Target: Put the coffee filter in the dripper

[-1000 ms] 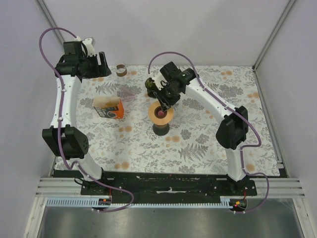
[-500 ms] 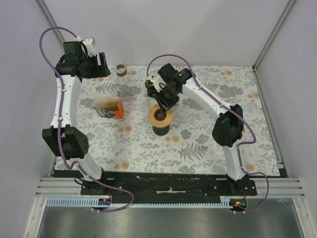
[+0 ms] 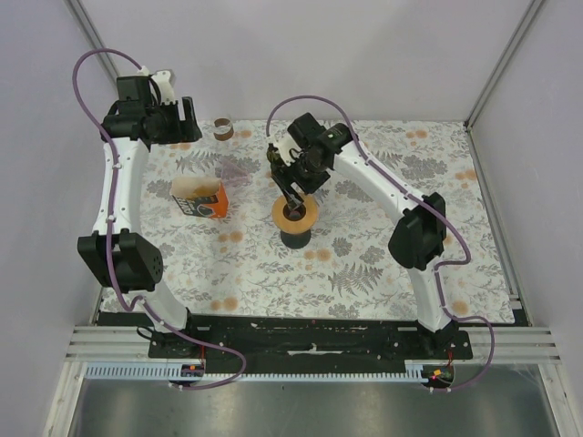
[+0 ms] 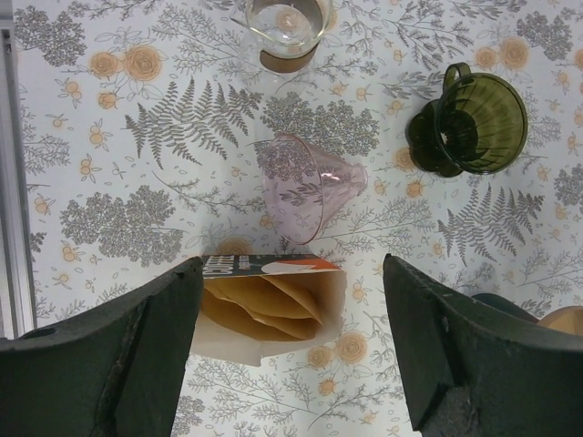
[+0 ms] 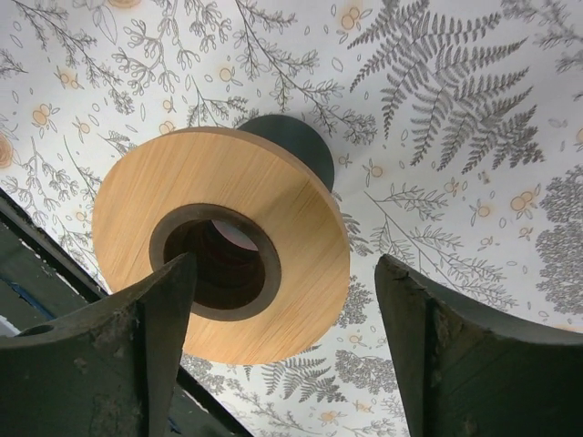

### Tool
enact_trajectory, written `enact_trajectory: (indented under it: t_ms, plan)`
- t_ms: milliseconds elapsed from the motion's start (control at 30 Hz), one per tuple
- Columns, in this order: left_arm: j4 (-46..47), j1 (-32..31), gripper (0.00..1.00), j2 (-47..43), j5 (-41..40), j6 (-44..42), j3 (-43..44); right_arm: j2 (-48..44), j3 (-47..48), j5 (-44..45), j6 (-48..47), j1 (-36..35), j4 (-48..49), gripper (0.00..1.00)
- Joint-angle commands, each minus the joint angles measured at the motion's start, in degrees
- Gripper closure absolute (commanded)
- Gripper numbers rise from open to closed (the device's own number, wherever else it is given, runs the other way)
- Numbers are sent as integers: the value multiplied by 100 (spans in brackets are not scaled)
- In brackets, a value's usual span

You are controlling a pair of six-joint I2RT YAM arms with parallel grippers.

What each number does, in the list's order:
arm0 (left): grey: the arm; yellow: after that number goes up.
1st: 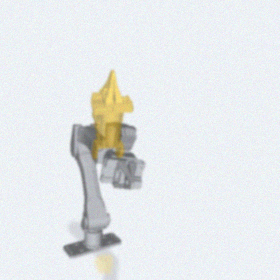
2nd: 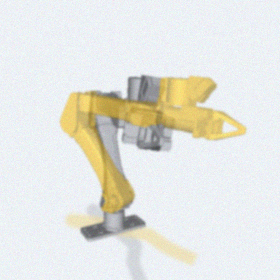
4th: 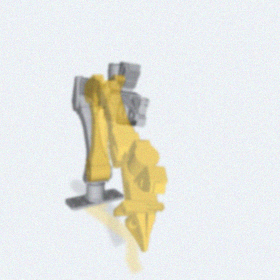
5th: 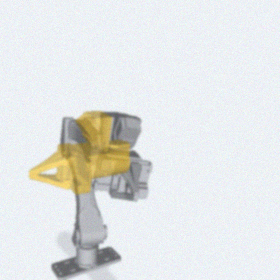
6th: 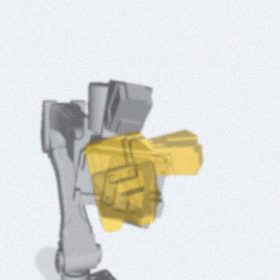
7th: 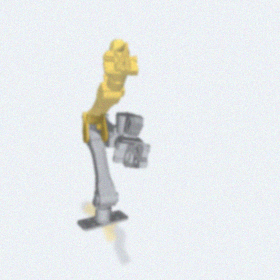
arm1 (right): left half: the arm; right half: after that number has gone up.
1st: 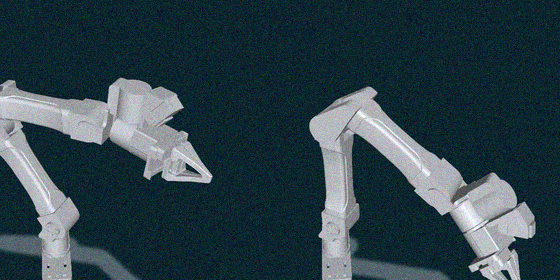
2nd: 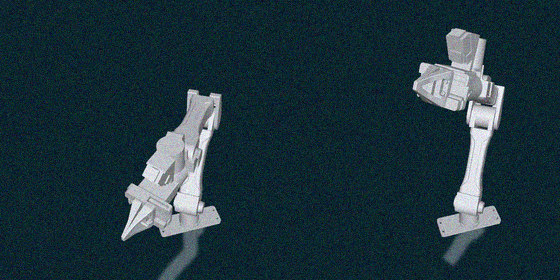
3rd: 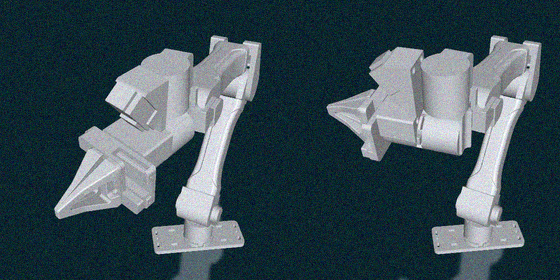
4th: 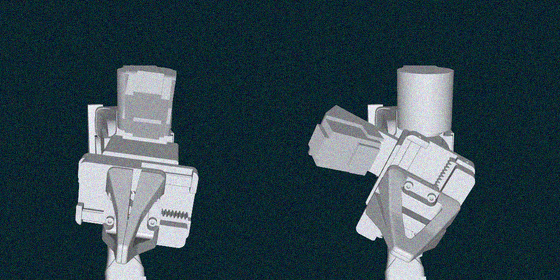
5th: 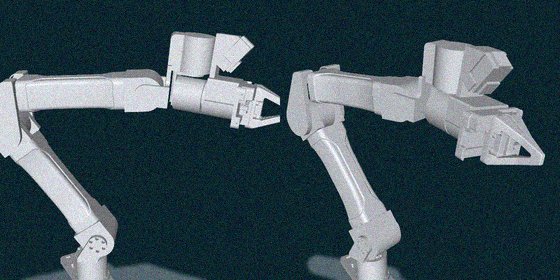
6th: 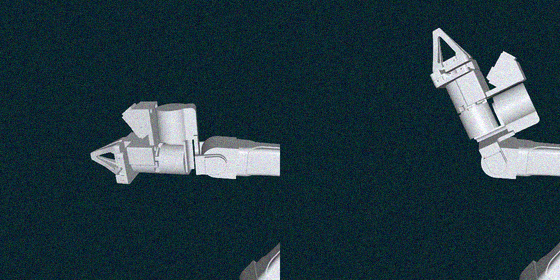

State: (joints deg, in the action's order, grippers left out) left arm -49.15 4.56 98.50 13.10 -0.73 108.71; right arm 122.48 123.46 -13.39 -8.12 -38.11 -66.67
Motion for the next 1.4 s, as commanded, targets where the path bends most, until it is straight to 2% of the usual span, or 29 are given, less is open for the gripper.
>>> enact_trajectory:
  t_ms: [0,33,133,200,267,333,433,533,700,933,1000,1033,1167,1267,1300,1333,1367]
  plan:
    - [55,220,14,20,-212,-313,273,-391,459,20,-49,-30,120,12]
    - [-33,308,14,125,-238,-357,370,-469,486,46,-67,-21,137,8]
    - [-550,432,14,502,-282,-629,809,-777,460,239,-172,-21,277,5]
    - [-789,415,19,609,58,-1215,872,-1040,303,406,-260,-21,435,3]
    - [-903,240,21,600,315,-1848,741,-1269,22,538,-365,-4,620,2]
    - [-1009,-76,23,705,62,-2193,687,-1436,-233,653,-410,40,769,2]
    - [-1290,-620,25,1126,34,-2116,1029,-1507,-366,846,-357,154,796,2]
    - [-1282,-991,23,1504,-114,-1923,1083,-1586,-524,925,-269,268,796,2]
    - [-1352,-1018,19,2304,-966,-1316,1670,-1814,-866,1075,-164,365,831,2]
    - [-1150,-1045,18,2937,-950,-999,1882,-2034,-1289,1198,-67,383,858,2]
    - [-1194,-1036,20,3096,-705,-1069,1839,-2113,-1420,1259,-49,383,884,2]
    - [-1220,-1036,23,3157,-573,-1069,1838,-2157,-1499,1294,-41,383,902,2]
    - [-1282,-1036,49,3290,-256,-1087,1707,-2272,-1632,1304,-32,418,911,2]
    - [-1282,-1036,78,3246,42,-1140,1689,-2395,-1685,1470,-23,453,902,2]
    - [-1290,-1036,91,3194,121,-1157,1715,-2447,-1702,1505,-6,462,902,2]
    - [-1308,-1044,98,3106,201,-1201,1741,-2474,-1737,1541,3,462,902,2]
    - [-1352,-1036,98,3018,280,-1253,1750,-2518,-1772,1550,21,471,911,2]
